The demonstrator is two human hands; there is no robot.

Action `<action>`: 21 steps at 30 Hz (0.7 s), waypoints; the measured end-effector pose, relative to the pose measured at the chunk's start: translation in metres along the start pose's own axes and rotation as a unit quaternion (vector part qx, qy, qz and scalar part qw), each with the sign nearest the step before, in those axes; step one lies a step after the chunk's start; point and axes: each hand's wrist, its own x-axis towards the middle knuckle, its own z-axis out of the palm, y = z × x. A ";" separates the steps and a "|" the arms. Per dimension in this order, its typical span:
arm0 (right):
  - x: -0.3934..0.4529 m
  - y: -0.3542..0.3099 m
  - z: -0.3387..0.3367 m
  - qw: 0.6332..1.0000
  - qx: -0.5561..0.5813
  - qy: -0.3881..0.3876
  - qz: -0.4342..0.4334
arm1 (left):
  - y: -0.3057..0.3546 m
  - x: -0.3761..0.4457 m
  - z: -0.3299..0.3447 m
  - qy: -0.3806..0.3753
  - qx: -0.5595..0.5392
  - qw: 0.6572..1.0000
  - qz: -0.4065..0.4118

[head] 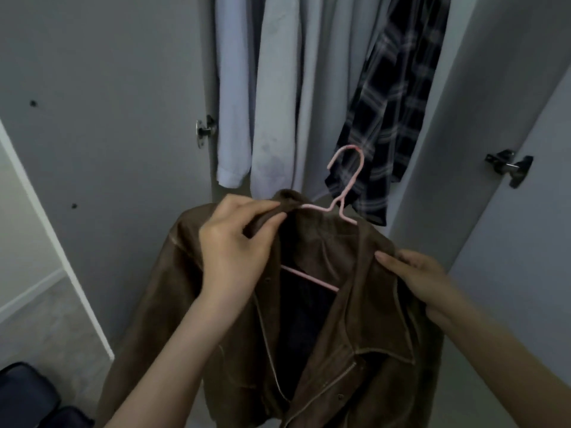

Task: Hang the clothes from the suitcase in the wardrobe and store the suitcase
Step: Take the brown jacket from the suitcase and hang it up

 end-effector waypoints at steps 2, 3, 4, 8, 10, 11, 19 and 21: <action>0.000 0.005 -0.004 0.999 0.004 0.002 0.036 | 0.010 0.012 -0.018 0.036 0.013 0.999 0.013; -0.003 0.005 -0.002 0.999 0.006 0.004 0.037 | 0.015 0.017 -0.026 0.041 0.019 0.999 0.028; -0.005 0.003 -0.001 1.000 0.010 0.009 0.028 | 0.020 0.019 -0.031 0.040 0.023 0.998 0.053; -0.009 -0.021 -0.001 0.998 0.031 0.046 -0.044 | 0.020 0.000 -0.037 0.011 0.041 0.988 0.152; -0.016 -0.035 -0.006 0.994 0.035 0.062 -0.083 | -0.006 -0.025 -0.032 -0.086 0.032 0.987 0.132; -0.019 -0.040 -0.008 0.991 0.030 0.068 -0.107 | -0.019 -0.037 -0.028 -0.172 0.022 0.979 0.105; -0.029 -0.051 -0.014 0.981 -0.028 0.076 -0.176 | -0.019 0.028 -0.024 -0.066 0.094 0.984 0.133; -0.033 -0.052 -0.015 0.980 -0.036 0.075 -0.183 | -0.019 0.050 -0.011 -0.132 0.120 0.977 0.117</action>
